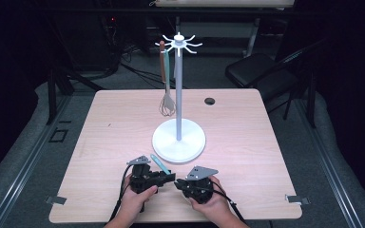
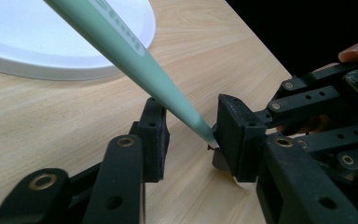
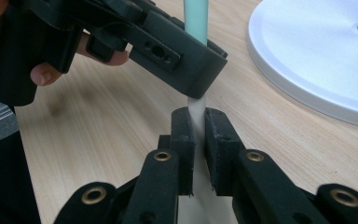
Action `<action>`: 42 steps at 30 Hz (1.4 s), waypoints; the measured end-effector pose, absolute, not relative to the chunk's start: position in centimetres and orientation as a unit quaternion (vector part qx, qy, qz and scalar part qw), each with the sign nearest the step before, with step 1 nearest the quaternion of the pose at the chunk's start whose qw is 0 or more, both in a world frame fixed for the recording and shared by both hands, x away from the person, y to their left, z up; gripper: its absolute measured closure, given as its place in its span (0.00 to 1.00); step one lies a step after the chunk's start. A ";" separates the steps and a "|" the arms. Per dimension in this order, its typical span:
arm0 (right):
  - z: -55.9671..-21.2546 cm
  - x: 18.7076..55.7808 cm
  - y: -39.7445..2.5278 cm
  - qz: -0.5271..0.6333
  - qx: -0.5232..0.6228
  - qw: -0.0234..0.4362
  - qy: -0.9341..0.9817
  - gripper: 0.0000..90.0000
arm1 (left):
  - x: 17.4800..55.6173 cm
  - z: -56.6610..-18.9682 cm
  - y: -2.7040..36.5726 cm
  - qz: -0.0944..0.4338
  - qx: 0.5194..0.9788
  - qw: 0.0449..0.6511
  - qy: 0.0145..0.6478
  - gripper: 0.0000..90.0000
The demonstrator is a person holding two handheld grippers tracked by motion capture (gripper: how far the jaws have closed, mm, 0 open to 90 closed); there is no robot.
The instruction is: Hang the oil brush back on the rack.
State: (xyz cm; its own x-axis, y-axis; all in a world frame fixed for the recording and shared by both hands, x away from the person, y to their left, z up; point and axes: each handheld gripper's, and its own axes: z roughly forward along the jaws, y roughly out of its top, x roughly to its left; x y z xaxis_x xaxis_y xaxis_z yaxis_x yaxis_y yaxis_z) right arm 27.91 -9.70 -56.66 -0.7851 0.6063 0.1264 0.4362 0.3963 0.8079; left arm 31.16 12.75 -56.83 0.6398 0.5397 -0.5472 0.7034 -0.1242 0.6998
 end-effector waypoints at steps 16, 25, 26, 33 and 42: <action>-56.9 28.0 -9.6 0.452 0.313 0.084 0.831 0.88 | 31.2 -56.8 13.0 -0.075 0.742 0.515 0.424 0.84; -55.2 28.5 -12.4 0.479 0.331 0.081 0.809 0.82 | 31.3 -56.2 13.0 -0.079 0.740 0.523 0.416 0.89; -55.1 28.8 -12.8 0.483 0.339 0.085 0.802 0.81 | 31.3 -56.1 12.8 -0.078 0.741 0.523 0.414 0.89; -55.6 30.4 -14.9 0.443 0.382 0.114 0.803 0.76 | 31.6 -55.4 11.7 -0.076 0.753 0.521 0.395 0.92; -56.3 31.1 -15.2 0.417 0.394 0.113 0.811 0.71 | 32.4 -54.4 11.1 -0.081 0.766 0.512 0.380 0.94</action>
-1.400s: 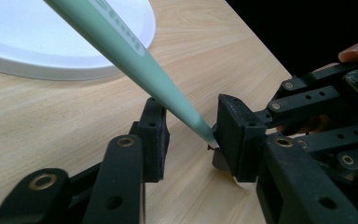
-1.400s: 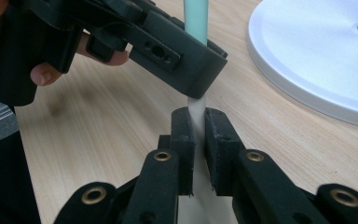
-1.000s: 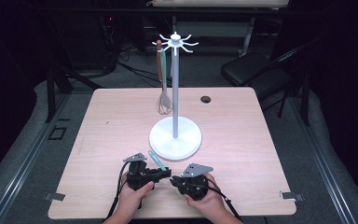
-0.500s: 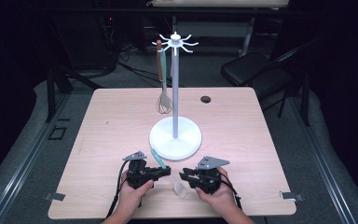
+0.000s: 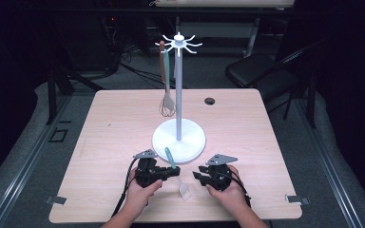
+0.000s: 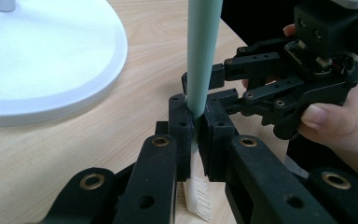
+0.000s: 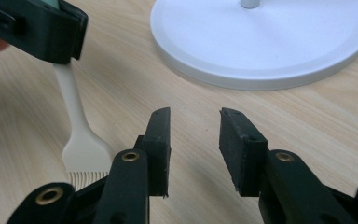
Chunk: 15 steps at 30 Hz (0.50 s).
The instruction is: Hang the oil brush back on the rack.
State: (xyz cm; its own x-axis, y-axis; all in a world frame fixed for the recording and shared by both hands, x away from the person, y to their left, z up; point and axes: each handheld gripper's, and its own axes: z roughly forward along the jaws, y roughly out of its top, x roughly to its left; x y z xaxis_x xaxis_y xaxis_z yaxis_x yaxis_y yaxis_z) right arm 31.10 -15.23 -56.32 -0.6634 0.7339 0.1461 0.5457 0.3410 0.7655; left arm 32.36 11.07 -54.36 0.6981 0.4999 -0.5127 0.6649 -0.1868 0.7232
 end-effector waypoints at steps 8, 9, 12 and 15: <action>-56.3 31.3 -15.7 0.423 0.402 0.114 0.804 0.71 | 32.9 -52.4 11.4 -0.073 0.782 0.501 0.362 0.94; -56.3 31.3 -15.7 0.421 0.404 0.113 0.805 0.71 | 32.9 -52.1 11.4 -0.071 0.785 0.500 0.359 0.94; -56.3 31.3 -15.7 0.422 0.404 0.113 0.804 0.70 | 33.2 -51.0 11.7 -0.065 0.793 0.495 0.349 0.94; -56.3 31.4 -15.7 0.425 0.404 0.113 0.802 0.70 | 33.4 -50.1 11.7 -0.057 0.799 0.491 0.342 0.94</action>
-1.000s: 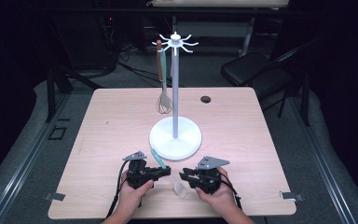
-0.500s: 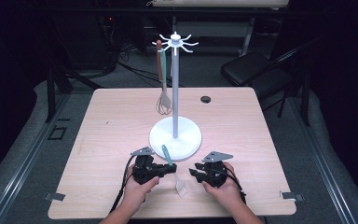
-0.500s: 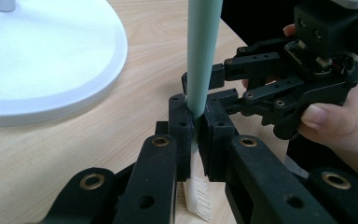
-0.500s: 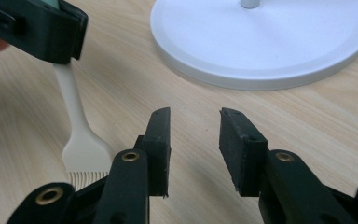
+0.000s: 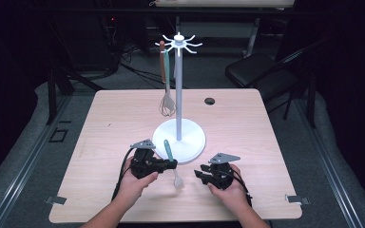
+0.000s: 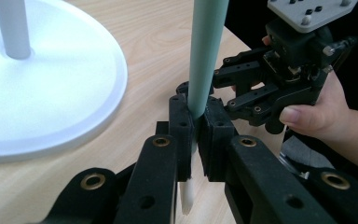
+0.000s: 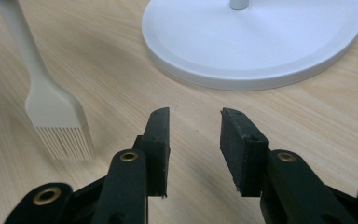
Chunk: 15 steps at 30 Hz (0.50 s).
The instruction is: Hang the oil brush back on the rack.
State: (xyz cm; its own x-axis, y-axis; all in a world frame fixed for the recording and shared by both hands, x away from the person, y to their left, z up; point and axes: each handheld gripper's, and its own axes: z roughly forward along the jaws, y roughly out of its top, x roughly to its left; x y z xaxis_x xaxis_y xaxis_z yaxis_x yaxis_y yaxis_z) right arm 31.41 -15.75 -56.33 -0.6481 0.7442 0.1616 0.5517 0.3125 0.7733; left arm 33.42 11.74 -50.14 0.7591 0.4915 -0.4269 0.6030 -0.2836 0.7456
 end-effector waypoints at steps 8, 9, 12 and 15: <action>-56.2 31.5 -15.8 0.425 0.405 0.110 0.802 0.68 | 33.9 -48.3 11.8 -0.047 0.816 0.476 0.323 0.94; -56.2 31.5 -15.8 0.426 0.406 0.110 0.801 0.68 | 34.0 -48.2 11.8 -0.047 0.818 0.475 0.321 0.94; -56.4 31.5 -15.8 0.427 0.407 0.109 0.800 0.68 | 34.2 -47.7 11.7 -0.046 0.824 0.470 0.313 0.94; -56.4 31.5 -15.8 0.423 0.406 0.108 0.803 0.68 | 34.4 -47.4 11.7 -0.048 0.825 0.471 0.309 0.94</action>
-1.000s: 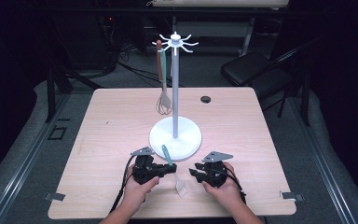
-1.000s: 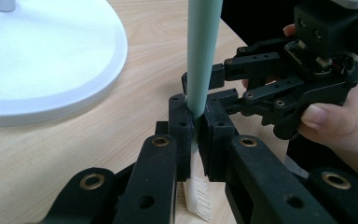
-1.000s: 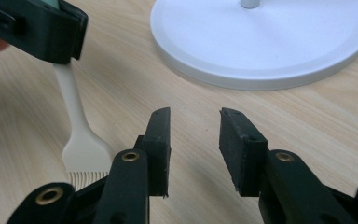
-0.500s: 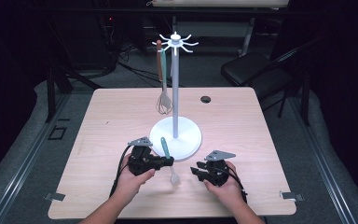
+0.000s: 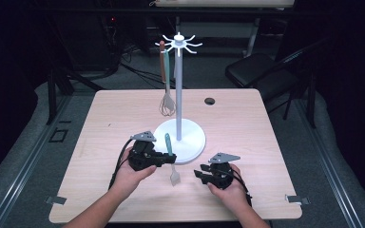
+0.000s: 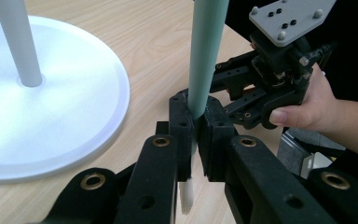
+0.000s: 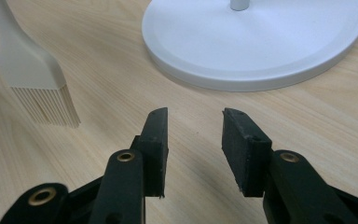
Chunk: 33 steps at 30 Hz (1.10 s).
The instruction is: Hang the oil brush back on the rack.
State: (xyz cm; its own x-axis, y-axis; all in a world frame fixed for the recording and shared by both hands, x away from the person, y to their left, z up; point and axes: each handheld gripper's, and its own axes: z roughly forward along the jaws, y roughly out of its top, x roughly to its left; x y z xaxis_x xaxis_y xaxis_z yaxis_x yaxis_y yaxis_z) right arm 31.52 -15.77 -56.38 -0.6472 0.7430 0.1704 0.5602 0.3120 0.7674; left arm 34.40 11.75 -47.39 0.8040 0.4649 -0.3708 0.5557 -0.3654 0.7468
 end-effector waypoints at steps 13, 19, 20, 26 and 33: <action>-56.5 31.6 -15.8 0.422 0.404 0.115 0.804 0.66 | 35.0 -44.6 12.1 -0.013 0.846 0.457 0.276 0.94; -56.6 31.5 -15.7 0.420 0.406 0.113 0.804 0.66 | 35.2 -42.5 11.9 -0.006 0.858 0.450 0.247 0.94; -56.6 31.6 -15.7 0.420 0.406 0.113 0.804 0.66 | 35.3 -42.1 11.9 -0.007 0.859 0.451 0.242 0.94; -56.6 31.6 -15.9 0.421 0.406 0.115 0.803 0.66 | 36.1 -39.2 11.6 0.004 0.860 0.458 0.224 0.94; -56.6 31.6 -15.9 0.422 0.407 0.113 0.802 0.66 | 37.5 -35.0 10.9 0.002 0.858 0.469 0.207 0.94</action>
State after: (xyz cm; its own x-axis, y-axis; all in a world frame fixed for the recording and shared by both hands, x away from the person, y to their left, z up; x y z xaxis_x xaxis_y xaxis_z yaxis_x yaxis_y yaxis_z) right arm 31.64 -15.88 -56.61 -0.6436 0.7480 0.1618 0.5576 0.3134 0.7687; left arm 37.51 10.87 -35.00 0.9142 0.3573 -0.1914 0.3541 -0.4740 0.8062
